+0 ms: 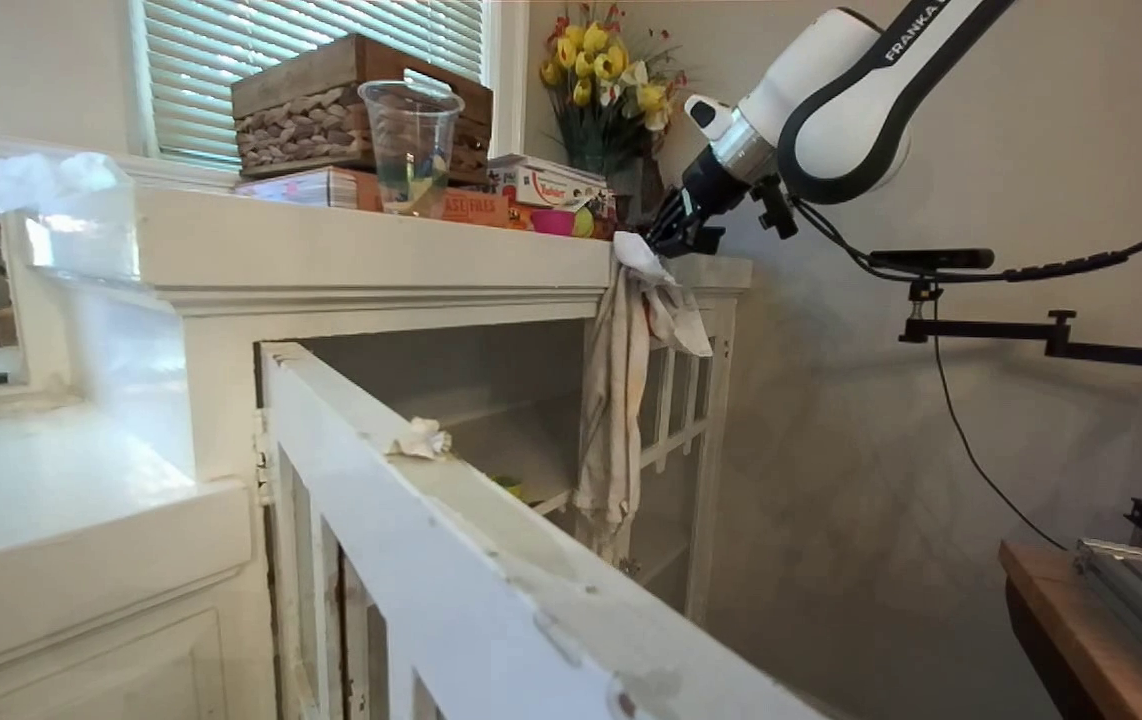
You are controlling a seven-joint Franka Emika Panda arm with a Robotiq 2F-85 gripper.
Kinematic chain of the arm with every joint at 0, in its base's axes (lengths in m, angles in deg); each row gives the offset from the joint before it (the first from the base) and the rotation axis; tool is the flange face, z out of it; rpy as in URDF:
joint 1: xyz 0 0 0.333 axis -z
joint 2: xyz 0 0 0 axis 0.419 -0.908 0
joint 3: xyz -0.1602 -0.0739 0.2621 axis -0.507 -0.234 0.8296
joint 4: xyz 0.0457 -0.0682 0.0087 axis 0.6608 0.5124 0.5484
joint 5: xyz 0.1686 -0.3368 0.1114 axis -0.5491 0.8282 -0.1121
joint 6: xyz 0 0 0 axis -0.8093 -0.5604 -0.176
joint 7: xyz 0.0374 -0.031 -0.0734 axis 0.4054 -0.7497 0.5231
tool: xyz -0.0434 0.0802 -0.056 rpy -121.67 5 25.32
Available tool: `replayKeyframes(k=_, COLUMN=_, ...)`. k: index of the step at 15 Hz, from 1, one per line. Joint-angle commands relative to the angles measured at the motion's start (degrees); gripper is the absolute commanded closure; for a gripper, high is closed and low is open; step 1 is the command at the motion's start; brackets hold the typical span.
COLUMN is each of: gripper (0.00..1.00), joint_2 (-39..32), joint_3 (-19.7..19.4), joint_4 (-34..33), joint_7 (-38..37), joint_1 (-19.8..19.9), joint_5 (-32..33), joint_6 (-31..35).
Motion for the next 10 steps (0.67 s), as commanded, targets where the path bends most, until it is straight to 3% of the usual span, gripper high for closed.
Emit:
replayKeyframes(k=1, gripper=0.97, joint_2=-0.31, joint_3=-2.44, joint_4=-0.42, joint_7=-0.53, joint_1=3.06, joint_5=2.83, joint_6=0.58)
replayKeyframes(k=10, gripper=0.97, joint_2=-0.87, joint_3=-4.39, joint_4=-1.30, joint_7=-0.90, joint_1=5.23, joint_5=2.87, joint_6=0.51)
